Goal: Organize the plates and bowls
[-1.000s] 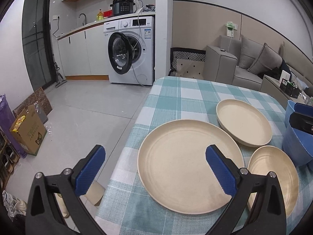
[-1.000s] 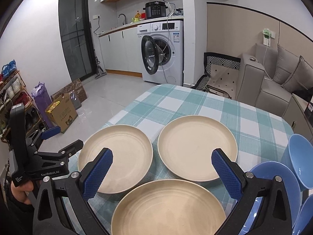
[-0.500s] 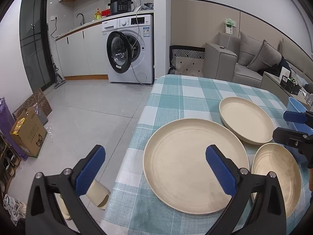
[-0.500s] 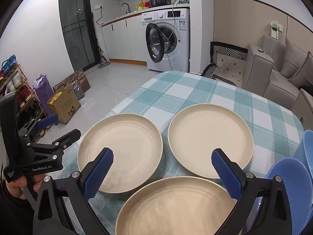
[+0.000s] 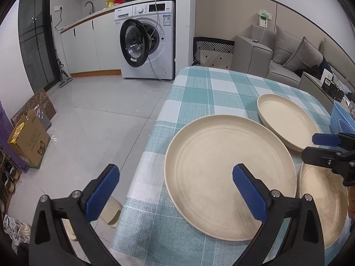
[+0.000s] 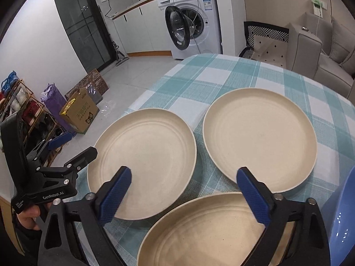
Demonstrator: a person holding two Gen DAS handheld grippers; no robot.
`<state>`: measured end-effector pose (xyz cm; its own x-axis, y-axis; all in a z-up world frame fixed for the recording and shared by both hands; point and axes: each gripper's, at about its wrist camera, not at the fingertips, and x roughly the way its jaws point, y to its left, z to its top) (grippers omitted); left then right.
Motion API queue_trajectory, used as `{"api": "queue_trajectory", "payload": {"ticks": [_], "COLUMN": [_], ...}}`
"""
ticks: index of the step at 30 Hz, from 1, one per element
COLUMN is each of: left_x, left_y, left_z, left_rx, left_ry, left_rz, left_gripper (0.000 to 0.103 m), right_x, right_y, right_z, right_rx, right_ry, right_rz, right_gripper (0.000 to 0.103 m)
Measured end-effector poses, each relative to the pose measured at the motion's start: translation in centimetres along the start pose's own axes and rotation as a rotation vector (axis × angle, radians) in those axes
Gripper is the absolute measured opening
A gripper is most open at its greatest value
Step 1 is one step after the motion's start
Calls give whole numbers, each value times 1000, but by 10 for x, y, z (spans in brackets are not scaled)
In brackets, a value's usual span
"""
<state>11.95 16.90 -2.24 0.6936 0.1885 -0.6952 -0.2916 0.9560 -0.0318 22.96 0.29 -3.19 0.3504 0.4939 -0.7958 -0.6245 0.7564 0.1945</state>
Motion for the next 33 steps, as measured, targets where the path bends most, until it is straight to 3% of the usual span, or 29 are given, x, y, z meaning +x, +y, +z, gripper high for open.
{"api": "queue_trajectory", "payload": {"ticks": [8, 10, 14, 18, 24, 33], "left_x": [12, 14, 18, 23, 29, 31], "left_y": [4, 5, 6, 6, 2, -1], "left_z": [-5, -6, -9, -11, -15, -18], "left_rx": [-14, -18, -22, -16, 5, 31], "left_ry": [47, 63, 82, 107, 137, 148], "left_rz": [-16, -29, -34, -43, -46, -36], "left_gripper": [93, 83, 83, 66, 55, 39], "right_x": [20, 23, 30, 37, 43, 48], "right_y": [0, 1, 1, 0, 1, 5], "right_z": [-1, 0, 1, 0, -2, -4], "right_rx": [14, 9, 15, 19, 19, -10], "right_ry": [45, 51, 64, 79, 88, 94], "right_rz": [24, 25, 27, 28, 19, -6], "right_gripper": [87, 85, 81, 77, 72, 53]}}
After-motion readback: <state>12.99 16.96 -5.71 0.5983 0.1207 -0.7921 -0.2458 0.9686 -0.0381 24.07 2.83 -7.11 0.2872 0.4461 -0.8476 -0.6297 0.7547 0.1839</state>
